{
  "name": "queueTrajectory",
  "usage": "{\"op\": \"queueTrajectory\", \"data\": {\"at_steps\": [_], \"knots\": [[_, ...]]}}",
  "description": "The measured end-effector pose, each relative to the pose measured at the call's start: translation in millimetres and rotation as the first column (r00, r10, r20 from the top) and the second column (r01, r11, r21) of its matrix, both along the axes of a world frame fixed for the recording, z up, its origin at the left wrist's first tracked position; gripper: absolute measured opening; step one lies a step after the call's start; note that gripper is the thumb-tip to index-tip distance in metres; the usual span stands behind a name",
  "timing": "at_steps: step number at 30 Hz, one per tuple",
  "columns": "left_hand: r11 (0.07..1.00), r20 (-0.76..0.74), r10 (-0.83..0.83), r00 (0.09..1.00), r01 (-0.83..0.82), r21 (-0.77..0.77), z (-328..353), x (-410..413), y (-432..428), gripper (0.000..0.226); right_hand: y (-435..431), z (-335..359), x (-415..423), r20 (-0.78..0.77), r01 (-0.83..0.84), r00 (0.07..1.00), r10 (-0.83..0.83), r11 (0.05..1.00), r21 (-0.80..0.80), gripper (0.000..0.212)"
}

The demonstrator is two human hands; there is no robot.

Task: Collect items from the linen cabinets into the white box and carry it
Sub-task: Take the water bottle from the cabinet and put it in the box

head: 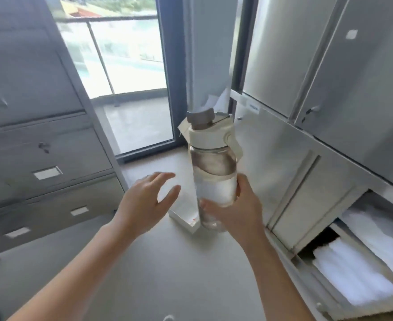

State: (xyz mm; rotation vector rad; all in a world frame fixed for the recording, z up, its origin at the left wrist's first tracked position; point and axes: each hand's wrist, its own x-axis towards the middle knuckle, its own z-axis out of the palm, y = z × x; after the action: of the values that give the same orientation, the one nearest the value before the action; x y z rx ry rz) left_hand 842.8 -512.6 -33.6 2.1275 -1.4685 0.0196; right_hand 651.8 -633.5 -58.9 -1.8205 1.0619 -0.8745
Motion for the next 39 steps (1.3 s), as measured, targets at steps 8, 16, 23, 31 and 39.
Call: {"op": "queueTrajectory", "data": {"at_steps": [8,16,23,31,39], "knots": [[0.995,-0.011,0.097,0.995,-0.097,-0.038,-14,103,18,0.045,7,-2,119,0.021,-0.109,0.994,0.109,0.994,-0.003,0.065],[0.994,-0.028,0.11,0.994,-0.11,-0.002,-27,168,-8,0.04,-25,-17,179,-0.018,-0.11,0.994,0.11,0.994,0.023,0.062],[0.991,-0.04,0.11,0.993,-0.106,0.086,-46,209,-79,0.042,-102,-43,223,-0.099,-0.12,0.988,0.121,0.993,0.02,0.079],[0.969,-0.023,0.145,0.989,-0.137,0.206,-70,264,-192,0.041,-231,-76,293,-0.057,-0.142,0.987,0.149,0.982,0.125,0.075],[0.964,-0.099,0.159,0.982,-0.133,0.232,-83,323,-266,0.043,-309,-83,349,-0.038,-0.15,0.986,0.16,0.97,0.191,0.072]]}}
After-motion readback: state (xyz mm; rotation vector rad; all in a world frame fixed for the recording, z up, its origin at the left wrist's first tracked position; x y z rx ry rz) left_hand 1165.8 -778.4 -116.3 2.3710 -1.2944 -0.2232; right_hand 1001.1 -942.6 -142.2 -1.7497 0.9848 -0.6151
